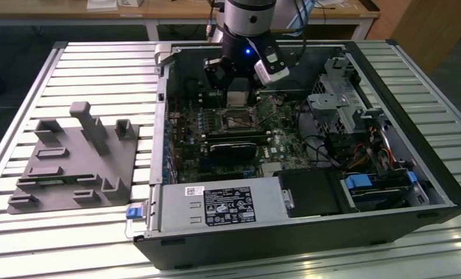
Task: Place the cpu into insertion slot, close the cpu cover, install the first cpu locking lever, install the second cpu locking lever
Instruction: 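Place the cpu into insertion slot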
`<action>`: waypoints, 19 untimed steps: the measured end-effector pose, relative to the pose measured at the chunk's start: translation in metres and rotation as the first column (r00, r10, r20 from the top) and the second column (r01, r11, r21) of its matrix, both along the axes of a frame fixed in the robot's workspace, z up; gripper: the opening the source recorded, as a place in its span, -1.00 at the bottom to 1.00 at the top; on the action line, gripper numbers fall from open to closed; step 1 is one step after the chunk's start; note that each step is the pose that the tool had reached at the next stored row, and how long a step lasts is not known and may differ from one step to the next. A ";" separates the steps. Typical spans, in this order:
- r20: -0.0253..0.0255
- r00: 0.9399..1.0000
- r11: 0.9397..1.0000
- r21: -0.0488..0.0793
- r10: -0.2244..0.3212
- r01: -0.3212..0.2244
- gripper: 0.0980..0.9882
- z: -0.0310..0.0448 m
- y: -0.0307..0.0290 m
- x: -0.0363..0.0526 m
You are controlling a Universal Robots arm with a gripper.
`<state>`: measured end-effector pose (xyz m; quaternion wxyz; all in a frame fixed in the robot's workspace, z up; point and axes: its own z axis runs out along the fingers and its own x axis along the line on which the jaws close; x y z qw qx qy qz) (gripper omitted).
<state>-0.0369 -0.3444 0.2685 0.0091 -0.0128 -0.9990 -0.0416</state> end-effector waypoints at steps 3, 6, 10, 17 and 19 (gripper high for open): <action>0.000 1.000 1.000 0.000 0.000 0.000 0.00 -0.0029 0.0000 0.0034; 0.000 1.000 1.000 0.000 0.000 0.000 0.00 -0.0074 0.0000 0.0048; 0.000 1.000 1.000 0.000 0.000 0.000 0.00 -0.0136 0.0000 0.0051; 0.000 1.000 1.000 0.000 -0.019 0.019 0.00 -0.0141 0.0000 0.0051; 0.000 0.999 0.999 0.000 -0.054 0.054 0.00 -0.0146 0.0000 0.0051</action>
